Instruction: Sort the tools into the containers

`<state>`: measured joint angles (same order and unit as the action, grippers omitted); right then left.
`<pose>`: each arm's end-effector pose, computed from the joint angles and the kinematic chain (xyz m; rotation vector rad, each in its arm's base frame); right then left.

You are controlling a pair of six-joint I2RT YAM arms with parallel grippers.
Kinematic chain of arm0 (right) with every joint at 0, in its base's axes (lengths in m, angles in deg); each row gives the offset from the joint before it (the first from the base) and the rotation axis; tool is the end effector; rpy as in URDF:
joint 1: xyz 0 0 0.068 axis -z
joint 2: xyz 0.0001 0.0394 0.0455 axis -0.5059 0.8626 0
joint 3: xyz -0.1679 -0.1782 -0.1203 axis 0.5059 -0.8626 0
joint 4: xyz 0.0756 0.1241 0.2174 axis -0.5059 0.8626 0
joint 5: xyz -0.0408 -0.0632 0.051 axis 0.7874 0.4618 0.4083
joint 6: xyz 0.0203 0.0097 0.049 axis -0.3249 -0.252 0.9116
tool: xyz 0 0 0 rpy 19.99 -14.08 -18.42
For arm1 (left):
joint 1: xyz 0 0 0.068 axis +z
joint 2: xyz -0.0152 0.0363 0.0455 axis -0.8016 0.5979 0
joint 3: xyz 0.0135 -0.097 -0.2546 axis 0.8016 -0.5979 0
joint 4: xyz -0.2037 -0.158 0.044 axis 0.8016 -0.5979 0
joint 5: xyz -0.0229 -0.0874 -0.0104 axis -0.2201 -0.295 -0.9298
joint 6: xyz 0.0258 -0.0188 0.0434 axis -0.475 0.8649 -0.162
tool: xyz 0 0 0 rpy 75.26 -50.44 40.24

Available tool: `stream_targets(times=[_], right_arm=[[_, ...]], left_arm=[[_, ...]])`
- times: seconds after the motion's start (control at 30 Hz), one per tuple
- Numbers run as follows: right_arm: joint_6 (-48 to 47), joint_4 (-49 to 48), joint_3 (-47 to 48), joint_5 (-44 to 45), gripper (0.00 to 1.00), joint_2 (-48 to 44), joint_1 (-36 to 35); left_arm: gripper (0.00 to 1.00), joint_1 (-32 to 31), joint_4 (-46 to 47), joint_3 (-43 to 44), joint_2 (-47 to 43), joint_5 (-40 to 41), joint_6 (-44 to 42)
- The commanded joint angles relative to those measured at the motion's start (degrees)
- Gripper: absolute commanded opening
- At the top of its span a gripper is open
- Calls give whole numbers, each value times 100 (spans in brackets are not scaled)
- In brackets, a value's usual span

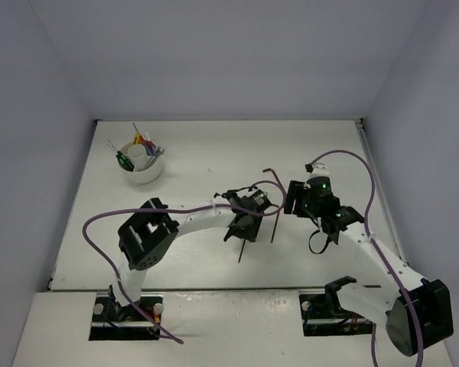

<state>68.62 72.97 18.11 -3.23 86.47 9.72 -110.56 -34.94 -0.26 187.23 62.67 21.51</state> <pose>0.2172 0.0822 0.2517 0.0158 2.0780 0.4607 0.2209 -0.3452 0.1828 0.4159 2.7844 -0.5089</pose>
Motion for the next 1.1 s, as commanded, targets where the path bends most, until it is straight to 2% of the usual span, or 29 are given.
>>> stream_targets(times=[0.0, 0.23, 0.33, 0.4, 0.53, 0.63, 0.77, 0.9, 1.07], right_arm=[[6, -137, 2, 169, 57, -152, 37], [1, -149, -20, 160, 57, -146, 46], [15, -151, -20, 151, 57, -112, 46], [15, -158, -20, 142, 57, -76, 46], [-3, -157, -16, 134, 57, -15, 46], [-20, -162, 5, 134, 57, 31, 46], [-29, -198, 32, 109, 56, 133, 46], [-49, -269, 59, 66, 56, 203, 46], [-64, -356, 77, 63, 56, 264, 46]], left_arm=[[31, 28, -118, 246, 57, 143, 132], [27, 106, -192, 319, 348, 449, 65], [15, 211, -179, 312, 453, 495, 57], [1, 275, -171, 312, 450, 522, 23], [0, 475, -184, 351, 243, 691, -200], [0, 592, -140, 380, -128, 1060, -491], [0, 810, 102, 286, -1012, 2129, -1324], [0, 1454, 926, -141, -1940, 2224, -1893], [0, 2586, 2344, -785, -2883, 2091, -2542]])
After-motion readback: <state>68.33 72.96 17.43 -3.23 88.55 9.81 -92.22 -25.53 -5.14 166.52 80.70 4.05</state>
